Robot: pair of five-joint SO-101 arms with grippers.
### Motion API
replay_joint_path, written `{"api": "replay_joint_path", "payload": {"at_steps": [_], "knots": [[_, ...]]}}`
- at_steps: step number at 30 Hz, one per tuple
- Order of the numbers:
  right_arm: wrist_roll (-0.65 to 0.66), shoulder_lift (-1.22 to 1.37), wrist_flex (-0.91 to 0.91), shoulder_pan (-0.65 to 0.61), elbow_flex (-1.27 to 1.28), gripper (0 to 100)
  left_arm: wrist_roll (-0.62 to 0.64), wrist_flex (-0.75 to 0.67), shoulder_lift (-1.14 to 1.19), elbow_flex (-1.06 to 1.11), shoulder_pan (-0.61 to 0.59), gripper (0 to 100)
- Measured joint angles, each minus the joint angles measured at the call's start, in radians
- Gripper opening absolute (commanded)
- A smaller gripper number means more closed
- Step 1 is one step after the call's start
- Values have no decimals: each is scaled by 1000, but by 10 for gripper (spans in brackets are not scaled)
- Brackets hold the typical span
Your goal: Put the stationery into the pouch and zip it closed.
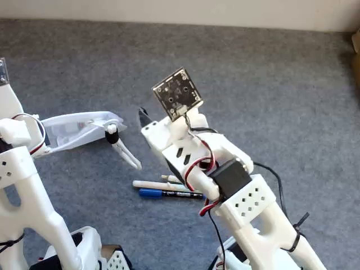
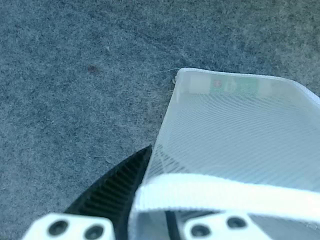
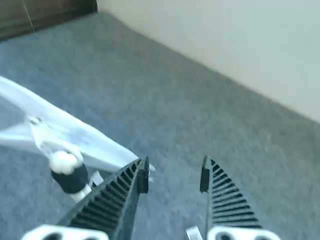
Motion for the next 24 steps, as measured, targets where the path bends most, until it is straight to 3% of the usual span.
{"api": "replay_joint_path", "payload": {"at_steps": [24], "knots": [[71, 75, 57, 44, 118, 155, 0, 0, 0, 0, 0, 7]]}}
